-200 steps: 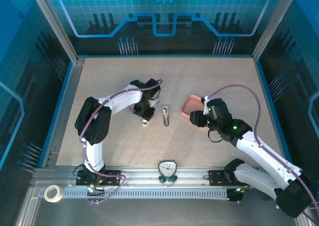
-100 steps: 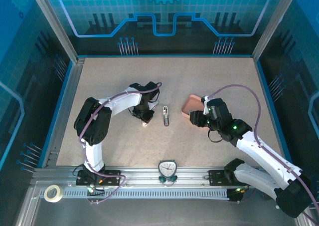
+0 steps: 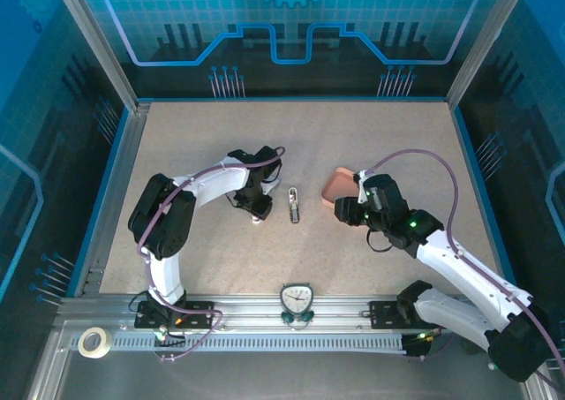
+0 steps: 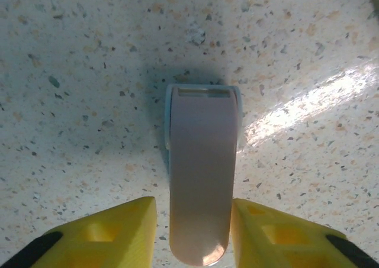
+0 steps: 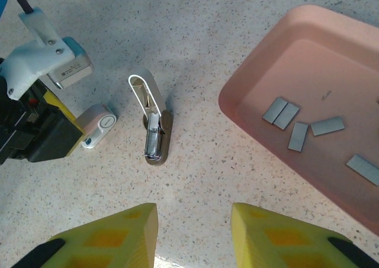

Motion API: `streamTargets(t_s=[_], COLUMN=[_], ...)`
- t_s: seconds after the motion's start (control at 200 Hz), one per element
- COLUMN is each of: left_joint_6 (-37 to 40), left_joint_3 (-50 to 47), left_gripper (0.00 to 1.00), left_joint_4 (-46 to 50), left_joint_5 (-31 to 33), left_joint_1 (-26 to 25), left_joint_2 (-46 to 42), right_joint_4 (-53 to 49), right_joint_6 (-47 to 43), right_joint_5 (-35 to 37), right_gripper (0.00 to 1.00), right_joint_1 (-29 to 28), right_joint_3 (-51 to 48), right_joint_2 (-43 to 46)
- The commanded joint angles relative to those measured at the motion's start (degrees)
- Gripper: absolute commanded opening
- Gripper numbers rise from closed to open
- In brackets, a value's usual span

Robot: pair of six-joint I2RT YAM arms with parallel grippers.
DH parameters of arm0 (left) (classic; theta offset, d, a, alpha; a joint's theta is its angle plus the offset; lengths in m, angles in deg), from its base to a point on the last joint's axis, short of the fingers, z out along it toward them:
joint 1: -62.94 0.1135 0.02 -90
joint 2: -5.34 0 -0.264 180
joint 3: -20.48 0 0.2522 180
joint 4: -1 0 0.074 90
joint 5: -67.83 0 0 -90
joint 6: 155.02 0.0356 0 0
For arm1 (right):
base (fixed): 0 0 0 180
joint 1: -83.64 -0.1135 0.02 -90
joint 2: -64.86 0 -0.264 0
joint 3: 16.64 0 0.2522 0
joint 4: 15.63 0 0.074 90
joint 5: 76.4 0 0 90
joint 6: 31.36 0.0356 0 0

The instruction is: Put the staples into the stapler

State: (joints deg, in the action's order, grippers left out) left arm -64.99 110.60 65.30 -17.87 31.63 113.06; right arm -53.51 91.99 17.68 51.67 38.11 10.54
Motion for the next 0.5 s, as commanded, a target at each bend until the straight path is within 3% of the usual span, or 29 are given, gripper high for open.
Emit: streamTargets(t_s=[0.0,0.23,0.495], left_joint_6=[-0.26,0.84,0.51], left_joint_3=[3.09,8.14,12.35], left_gripper=[0.44,0.59,0.71], left_joint_4=[0.46,-1.57,-12.8], left_joint_5=[-0.08,-5.3,-22.64], left_joint_1=[-0.13,0.32,2.22], left_joint_2=[-3.88,-4.67,1.52], right_joint_4=[-0.49,-0.4,1.2], right_joint_6=[-0.56,-0.57,3.26], right_joint_5=[0.23,0.16,-1.11], right_gripper=[0.38,0.38,0.38], right_joint_1=[-0.95,-2.29,-5.77], right_joint_3=[2.55,3.3,1.36], right_joint_2=[-0.87,-2.45,-5.04])
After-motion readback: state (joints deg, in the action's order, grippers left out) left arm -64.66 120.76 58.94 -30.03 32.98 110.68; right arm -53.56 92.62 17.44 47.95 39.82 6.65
